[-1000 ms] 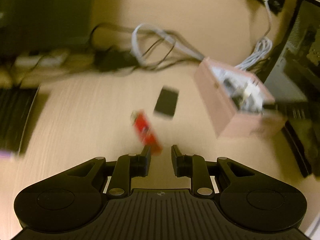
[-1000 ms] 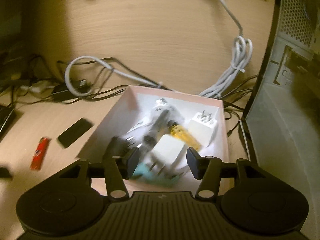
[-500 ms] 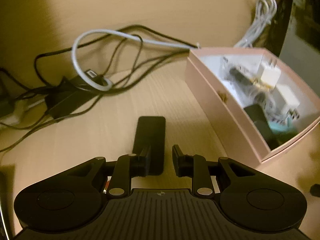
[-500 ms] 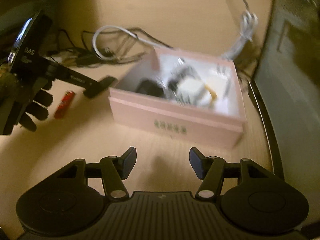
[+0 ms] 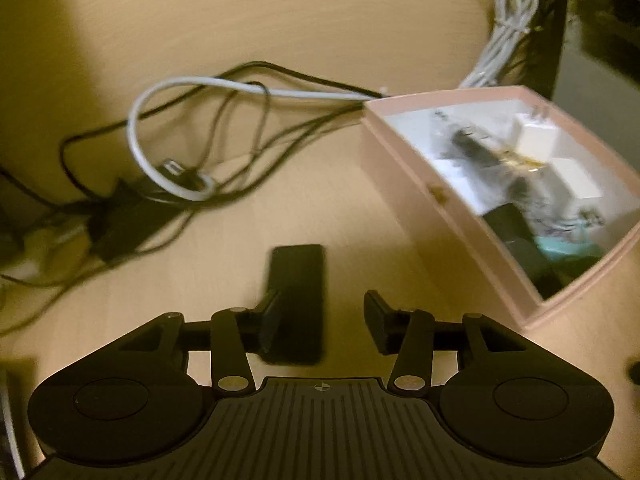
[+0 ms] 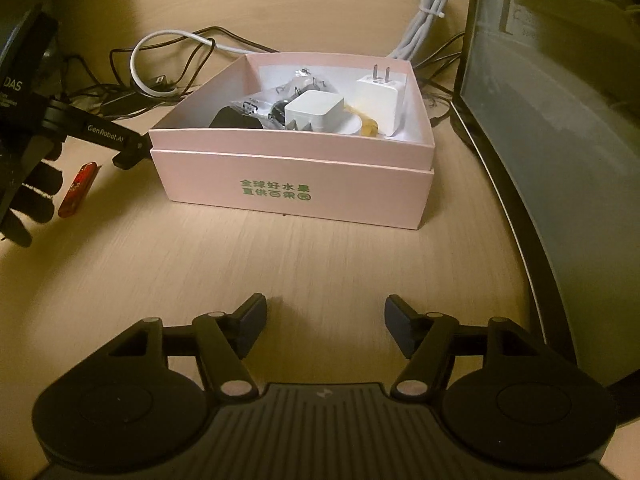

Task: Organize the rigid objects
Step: 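Grasp the black phone on the table with the left gripper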

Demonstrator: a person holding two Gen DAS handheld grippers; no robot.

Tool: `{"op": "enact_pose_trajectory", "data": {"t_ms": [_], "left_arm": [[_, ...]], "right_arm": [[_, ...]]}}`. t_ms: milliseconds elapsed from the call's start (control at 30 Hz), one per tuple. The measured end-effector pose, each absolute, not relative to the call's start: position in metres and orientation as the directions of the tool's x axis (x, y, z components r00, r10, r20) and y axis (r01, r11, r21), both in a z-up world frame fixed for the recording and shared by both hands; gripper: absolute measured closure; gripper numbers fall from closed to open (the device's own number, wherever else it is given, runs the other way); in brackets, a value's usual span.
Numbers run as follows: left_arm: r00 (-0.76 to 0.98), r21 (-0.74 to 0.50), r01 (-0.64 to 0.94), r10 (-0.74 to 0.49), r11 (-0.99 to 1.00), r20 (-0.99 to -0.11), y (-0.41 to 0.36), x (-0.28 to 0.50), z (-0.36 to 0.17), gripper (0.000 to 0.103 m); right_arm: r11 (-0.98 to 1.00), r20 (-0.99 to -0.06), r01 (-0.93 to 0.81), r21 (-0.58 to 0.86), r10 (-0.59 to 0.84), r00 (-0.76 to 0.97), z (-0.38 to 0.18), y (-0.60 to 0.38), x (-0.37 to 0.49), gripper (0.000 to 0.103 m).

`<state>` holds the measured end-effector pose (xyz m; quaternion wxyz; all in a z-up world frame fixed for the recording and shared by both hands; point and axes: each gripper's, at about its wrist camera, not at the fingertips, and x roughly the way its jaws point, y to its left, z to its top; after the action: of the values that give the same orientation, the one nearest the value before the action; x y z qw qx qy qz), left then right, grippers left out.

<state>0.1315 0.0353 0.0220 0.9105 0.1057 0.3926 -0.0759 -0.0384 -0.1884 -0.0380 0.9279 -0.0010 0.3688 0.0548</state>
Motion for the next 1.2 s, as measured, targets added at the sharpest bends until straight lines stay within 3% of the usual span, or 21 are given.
{"op": "enact_pose_trajectory", "data": {"t_ms": [367, 600, 833, 933, 967, 1000, 1200], "left_arm": [[0.635, 0.062, 0.223, -0.097, 0.973, -0.766, 0.046, 0.16, 0.019, 0.046], [0.62, 0.061, 0.283, -0.134, 0.957, -0.773, 0.036, 0.157, 0.016, 0.025], [0.633, 0.074, 0.316, -0.152, 0.946, -0.759, 0.032, 0.152, 0.014, 0.021], [0.648, 0.085, 0.316, -0.149, 0.945, -0.747, 0.032, 0.145, 0.015, 0.03], [0.655, 0.094, 0.307, -0.139, 0.947, -0.743, 0.032, 0.143, 0.016, 0.042], [0.664, 0.109, 0.293, -0.12, 0.95, -0.738, 0.031, 0.141, 0.017, 0.062], [0.662, 0.118, 0.302, -0.119, 0.946, -0.74, 0.029, 0.122, 0.019, 0.062]], "right_arm": [[0.994, -0.671, -0.099, 0.039, 0.1, 0.735, -0.041, -0.187, -0.04, 0.029], [0.994, -0.654, -0.101, 0.041, 0.103, 0.75, -0.043, -0.187, -0.044, 0.024], [0.995, -0.637, -0.091, 0.044, 0.098, 0.765, -0.047, -0.187, -0.047, 0.016], [0.994, -0.633, -0.101, 0.047, 0.107, 0.766, -0.047, -0.187, -0.048, 0.012], [0.993, -0.635, -0.111, 0.048, 0.117, 0.764, -0.048, -0.188, -0.048, 0.007], [0.991, -0.64, -0.126, 0.047, 0.126, 0.758, -0.049, -0.187, -0.047, 0.004], [0.991, -0.678, -0.128, 0.047, 0.126, 0.724, -0.046, -0.182, -0.041, 0.0]]}}
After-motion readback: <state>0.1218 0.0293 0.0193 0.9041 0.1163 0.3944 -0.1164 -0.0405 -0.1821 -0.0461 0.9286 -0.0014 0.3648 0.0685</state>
